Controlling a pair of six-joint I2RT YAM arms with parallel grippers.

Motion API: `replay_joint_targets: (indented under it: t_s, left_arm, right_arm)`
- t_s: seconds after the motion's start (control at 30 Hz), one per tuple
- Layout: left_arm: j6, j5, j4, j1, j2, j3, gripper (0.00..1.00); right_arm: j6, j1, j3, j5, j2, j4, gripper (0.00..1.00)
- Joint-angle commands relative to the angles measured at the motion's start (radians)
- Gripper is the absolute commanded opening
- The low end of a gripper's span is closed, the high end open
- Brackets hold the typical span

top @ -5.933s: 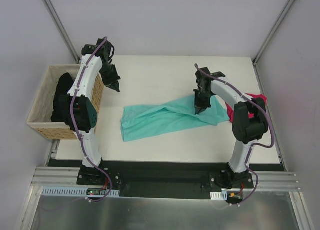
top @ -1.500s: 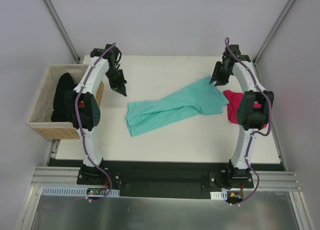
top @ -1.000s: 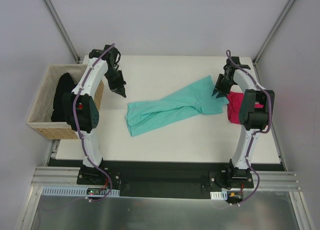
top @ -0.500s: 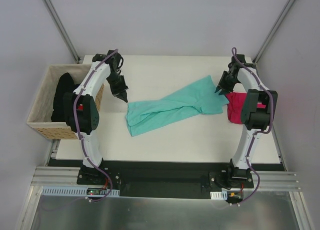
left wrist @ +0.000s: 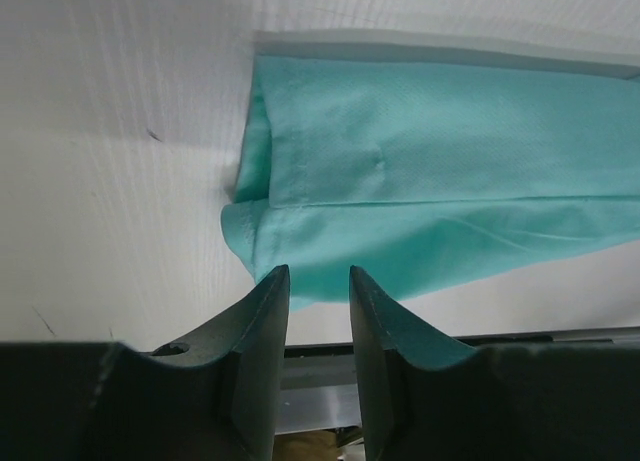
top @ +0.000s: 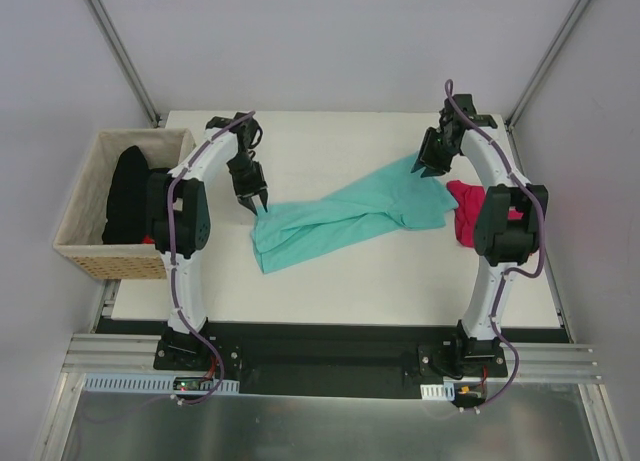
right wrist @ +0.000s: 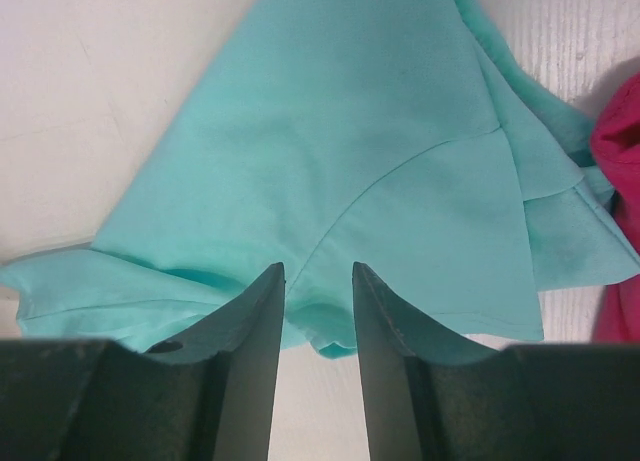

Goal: Fold and stack the t-shirts
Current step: Rotate the tshirt 90 degrees

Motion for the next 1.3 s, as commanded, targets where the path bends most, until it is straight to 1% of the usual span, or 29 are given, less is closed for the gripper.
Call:
replay_joint_targets:
  t_s: [0.0, 0.17, 0.47, 0.7, 1.2, 1.27]
  left_arm:
    - [0.005, -0.059, -0.009, 0.003, 0.020, 0.020, 0.30]
    - [-0.004, -0.060, 0.016, 0.010, 0.025, -0.024, 0.28]
    - [-0.006, -0.034, 0.085, 0.029, 0.020, -0.138, 0.28]
    - [-0.001, -0.011, 0.100, 0.029, 0.036, -0.143, 0.27]
    - [0.005, 0.033, 0.119, 0.021, 0.036, -0.175, 0.29]
    - [0.005, 0.039, 0.126, 0.015, 0.034, -0.182, 0.27]
  right_arm:
    - [-0.012, -0.014, 0.054, 0.000, -0.076, -0.040, 0.37]
    - [-0.011, -0.014, 0.074, 0.003, -0.085, -0.051, 0.37]
    - [-0.002, -0.015, 0.108, -0.005, -0.088, -0.068, 0.37]
    - [-0.006, -0.012, 0.114, 0.000, -0.101, -0.073, 0.37]
    - [-0.005, -0.017, 0.125, -0.005, -0.104, -0.077, 0.37]
    - [-0.006, -0.015, 0.126, -0.006, -0.102, -0.076, 0.37]
